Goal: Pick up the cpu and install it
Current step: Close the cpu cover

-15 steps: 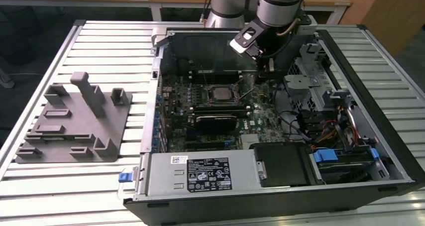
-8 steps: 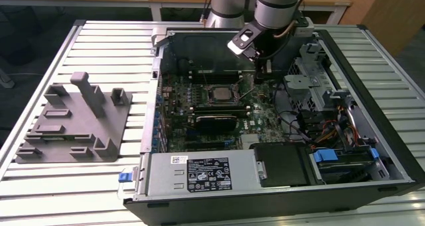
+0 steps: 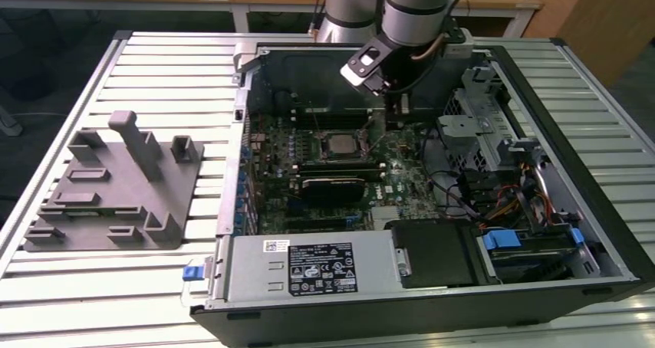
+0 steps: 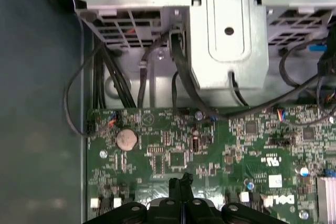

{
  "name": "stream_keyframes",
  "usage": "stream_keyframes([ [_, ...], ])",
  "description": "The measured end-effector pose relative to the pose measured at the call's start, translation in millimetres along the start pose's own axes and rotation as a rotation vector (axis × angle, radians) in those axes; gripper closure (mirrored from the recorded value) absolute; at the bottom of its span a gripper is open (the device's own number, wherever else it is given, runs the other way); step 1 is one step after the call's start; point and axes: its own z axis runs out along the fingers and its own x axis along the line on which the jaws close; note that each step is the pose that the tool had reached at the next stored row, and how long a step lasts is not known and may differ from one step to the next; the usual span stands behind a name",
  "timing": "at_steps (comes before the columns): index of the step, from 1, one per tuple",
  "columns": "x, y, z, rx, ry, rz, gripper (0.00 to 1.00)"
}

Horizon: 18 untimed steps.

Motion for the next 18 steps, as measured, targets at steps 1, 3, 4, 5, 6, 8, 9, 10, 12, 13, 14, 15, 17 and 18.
stream_keyframes([
  [1,-0.1,-2.3,0.2,0.0000,0.0000,0.000,0.89],
  [3,-0.2,-6.8,0.7,0.0000,-0.0001,0.001,0.89],
  [4,-0.3,-9.2,0.9,0.0000,0.0000,0.001,0.89],
  [5,-0.4,-11.7,1.0,0.0000,-0.0001,0.001,0.89],
  [6,-0.5,-14.4,1.2,0.0000,-0.0001,0.001,0.89],
  [8,-0.7,-19.9,1.5,0.0000,-0.0002,0.002,0.89],
  [9,-0.8,-22.6,1.7,0.0000,-0.0002,0.002,0.89],
  [10,-0.9,-25.5,1.9,0.0000,-0.0002,0.003,0.89],
  [12,-1.1,-30.7,2.3,0.0000,-0.0002,0.003,0.89],
  [13,-1.2,-33.3,2.5,0.0000,-0.0003,0.004,0.89],
  [14,-1.3,-35.5,2.7,0.0000,-0.0002,0.004,0.89],
  [15,-1.3,-37.5,2.9,0.0000,-0.0002,0.005,0.89],
  [17,-1.4,-39.2,3.0,0.0001,-0.0004,0.005,0.89],
  [18,-1.4,-39.2,3.0,0.0001,-0.0005,0.005,0.89],
])
